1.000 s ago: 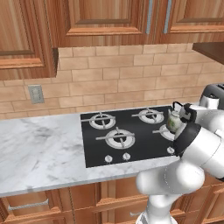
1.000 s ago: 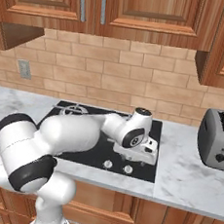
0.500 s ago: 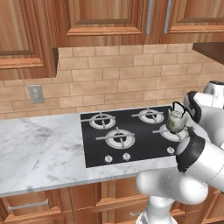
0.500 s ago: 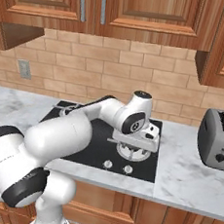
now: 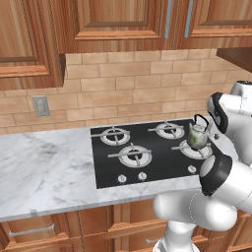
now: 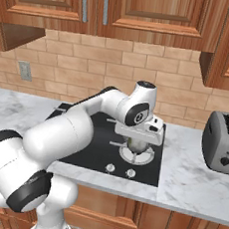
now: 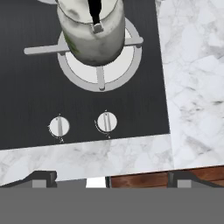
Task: The kettle is done boiling. Turn off the stove, then wait for 300 timesteps before moving the kettle to the dining table.
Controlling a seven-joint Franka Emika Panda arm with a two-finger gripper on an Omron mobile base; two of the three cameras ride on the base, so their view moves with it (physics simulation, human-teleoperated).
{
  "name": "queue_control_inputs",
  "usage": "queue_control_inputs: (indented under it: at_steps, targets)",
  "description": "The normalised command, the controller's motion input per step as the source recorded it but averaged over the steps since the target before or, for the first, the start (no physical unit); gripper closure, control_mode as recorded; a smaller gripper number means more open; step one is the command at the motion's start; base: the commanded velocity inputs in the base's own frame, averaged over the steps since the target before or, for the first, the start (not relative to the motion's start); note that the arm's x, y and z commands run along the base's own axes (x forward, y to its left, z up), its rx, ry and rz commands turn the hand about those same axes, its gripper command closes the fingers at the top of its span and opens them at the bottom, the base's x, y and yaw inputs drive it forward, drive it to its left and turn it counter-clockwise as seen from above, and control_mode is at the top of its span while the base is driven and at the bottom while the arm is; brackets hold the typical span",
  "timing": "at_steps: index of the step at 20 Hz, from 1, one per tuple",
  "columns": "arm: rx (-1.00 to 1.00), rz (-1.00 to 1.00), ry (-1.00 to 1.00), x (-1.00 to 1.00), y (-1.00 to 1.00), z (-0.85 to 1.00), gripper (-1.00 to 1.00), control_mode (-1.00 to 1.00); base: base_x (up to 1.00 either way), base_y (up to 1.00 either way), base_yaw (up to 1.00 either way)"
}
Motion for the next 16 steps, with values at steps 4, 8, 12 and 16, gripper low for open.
queue_control_inputs:
  at_steps: [4, 8, 12, 16]
  targets:
    - [0.01, 0.05, -0.01, 0.21, 0.10, 0.01, -1.00, -1.00, 0.00, 0.00, 0.00]
    - [0.00, 0.05, -0.02, 0.19, 0.12, 0.00, -1.00, -1.00, 0.00, 0.00, 0.00]
    - [0.00, 0.03, -0.04, 0.15, 0.12, 0.00, -1.00, -1.00, 0.00, 0.00, 0.00]
    - [0.00, 0.01, -0.06, 0.12, 0.05, 0.01, -1.00, -1.00, 0.00, 0.00, 0.00]
